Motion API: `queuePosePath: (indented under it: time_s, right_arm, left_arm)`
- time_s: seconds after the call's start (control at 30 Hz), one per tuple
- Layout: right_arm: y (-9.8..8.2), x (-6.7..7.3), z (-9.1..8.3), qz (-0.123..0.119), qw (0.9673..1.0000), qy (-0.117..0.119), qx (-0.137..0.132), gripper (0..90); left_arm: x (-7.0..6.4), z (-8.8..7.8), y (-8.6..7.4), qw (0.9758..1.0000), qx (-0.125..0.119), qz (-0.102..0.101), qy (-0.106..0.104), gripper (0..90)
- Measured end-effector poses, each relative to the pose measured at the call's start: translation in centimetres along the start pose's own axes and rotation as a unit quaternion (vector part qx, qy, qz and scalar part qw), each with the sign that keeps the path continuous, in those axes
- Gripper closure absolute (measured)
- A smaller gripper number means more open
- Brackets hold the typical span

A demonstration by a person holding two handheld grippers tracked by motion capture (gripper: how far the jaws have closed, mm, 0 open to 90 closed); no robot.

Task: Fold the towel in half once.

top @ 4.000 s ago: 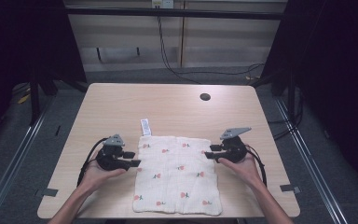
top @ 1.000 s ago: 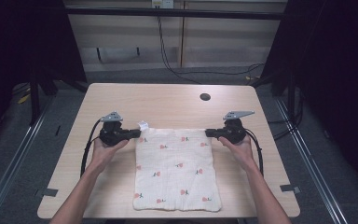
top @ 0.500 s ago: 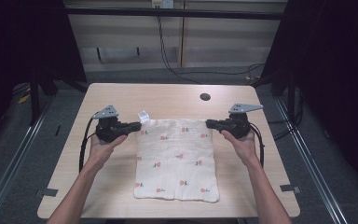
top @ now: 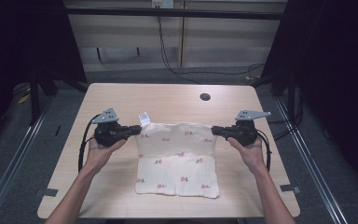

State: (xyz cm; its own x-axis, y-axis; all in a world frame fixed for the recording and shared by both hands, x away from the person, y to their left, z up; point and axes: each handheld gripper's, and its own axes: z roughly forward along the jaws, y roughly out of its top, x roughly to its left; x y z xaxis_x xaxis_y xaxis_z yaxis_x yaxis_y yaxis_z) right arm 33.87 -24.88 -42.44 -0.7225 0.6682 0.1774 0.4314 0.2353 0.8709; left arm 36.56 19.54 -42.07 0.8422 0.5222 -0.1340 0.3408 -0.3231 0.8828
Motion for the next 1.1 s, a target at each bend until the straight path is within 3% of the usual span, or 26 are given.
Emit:
queuePosePath:
  time_s: [0.13,0.23,0.37,0.43,0.53,0.57,0.73,0.9,1.0,1.1]
  right_arm:
    - [-0.4,0.6,-0.5,-0.005,0.9998,0.015,0.012,87.4]
    - [-0.4,1.2,-0.8,-0.016,0.9995,0.016,0.023,87.4]
    - [-0.2,2.2,-1.4,-0.029,0.9989,0.02,0.03,87.4]
    - [-0.2,2.6,-1.8,-0.031,0.9989,0.024,0.027,87.4]
    - [-0.5,2.9,-2.0,-0.035,0.9986,0.026,0.031,87.4]
    - [-0.7,3.0,-2.0,-0.034,0.9985,0.026,0.034,87.4]
    - [-1.8,3.4,-2.1,-0.035,0.9973,0.022,0.061,87.4]
    - [-1.9,4.1,-2.6,-0.041,0.997,0.024,0.061,87.4]
    - [-2.2,4.4,-2.6,-0.045,0.9966,0.026,0.064,87.4]
    - [-2.8,4.7,-2.4,-0.047,0.9957,0.027,0.075,87.4]
  left_arm:
    - [-0.2,-0.4,-0.6,0.9999,0.013,0.001,-0.001,86.8]
    - [-0.4,-0.9,-0.8,0.9999,0.006,-0.005,-0.013,86.8]
    - [-1.1,-1.3,-0.9,0.9998,0.018,0.008,-0.01,86.8]
    - [-1.5,-1.7,-0.9,0.9997,0.014,0.01,-0.016,86.8]
    - [-1.8,-1.9,-1.1,0.9993,0.027,0.016,-0.021,86.7]
    - [-1.9,-1.9,-1.3,0.9991,0.03,0.008,-0.028,86.8]
    - [-2.7,-1.9,-2.3,0.9984,0.046,0.015,-0.03,86.8]
    - [-3.3,-2.5,-2.2,0.9983,0.039,0.011,-0.041,86.8]
    - [-3.8,-2.2,-2.8,0.9972,0.056,0.019,-0.046,86.7]
    - [-4.1,-1.9,-3.7,0.9969,0.057,0.015,-0.052,86.7]
